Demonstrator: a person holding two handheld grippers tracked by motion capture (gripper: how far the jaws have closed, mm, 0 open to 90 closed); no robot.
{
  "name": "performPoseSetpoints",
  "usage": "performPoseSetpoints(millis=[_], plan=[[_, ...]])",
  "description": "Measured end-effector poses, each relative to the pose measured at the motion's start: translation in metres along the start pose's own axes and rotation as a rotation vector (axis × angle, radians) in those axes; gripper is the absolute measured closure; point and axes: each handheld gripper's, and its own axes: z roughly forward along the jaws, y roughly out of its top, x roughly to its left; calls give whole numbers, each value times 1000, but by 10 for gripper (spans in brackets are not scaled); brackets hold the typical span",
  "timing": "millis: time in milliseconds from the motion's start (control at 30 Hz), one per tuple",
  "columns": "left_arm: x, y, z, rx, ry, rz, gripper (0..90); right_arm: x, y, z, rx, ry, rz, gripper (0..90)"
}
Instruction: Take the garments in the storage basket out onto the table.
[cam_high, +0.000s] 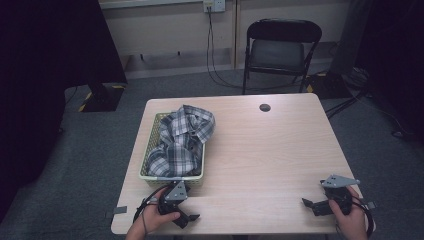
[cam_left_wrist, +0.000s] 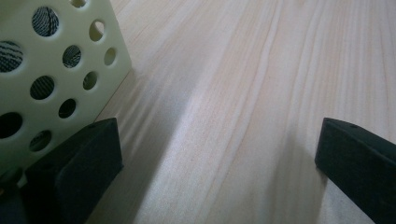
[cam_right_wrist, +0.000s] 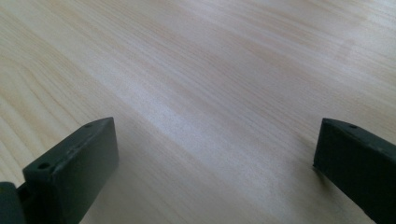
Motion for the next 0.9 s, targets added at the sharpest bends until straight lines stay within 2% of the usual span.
performPoseSetpoints(millis=[200,367,467,567,667,900], plan=[[0,0,0,3,-3,1,0,0,0,0,0,0,0,0],[-1,5,-2,41,-11,7,19,0,0,0,0,0,0,0],[-2,8,-6,21,-12,7,21,0,0,0,0,0,0,0],[-3,11,-9,9,-29,-34,42,0,0,0,0,0,0,0],[-6,15,-10,18,-49,-21,27,0,0,0,0,0,0,0],[-13,23,-11,0,-98,-6,27,0,0,0,0,0,0,0]])
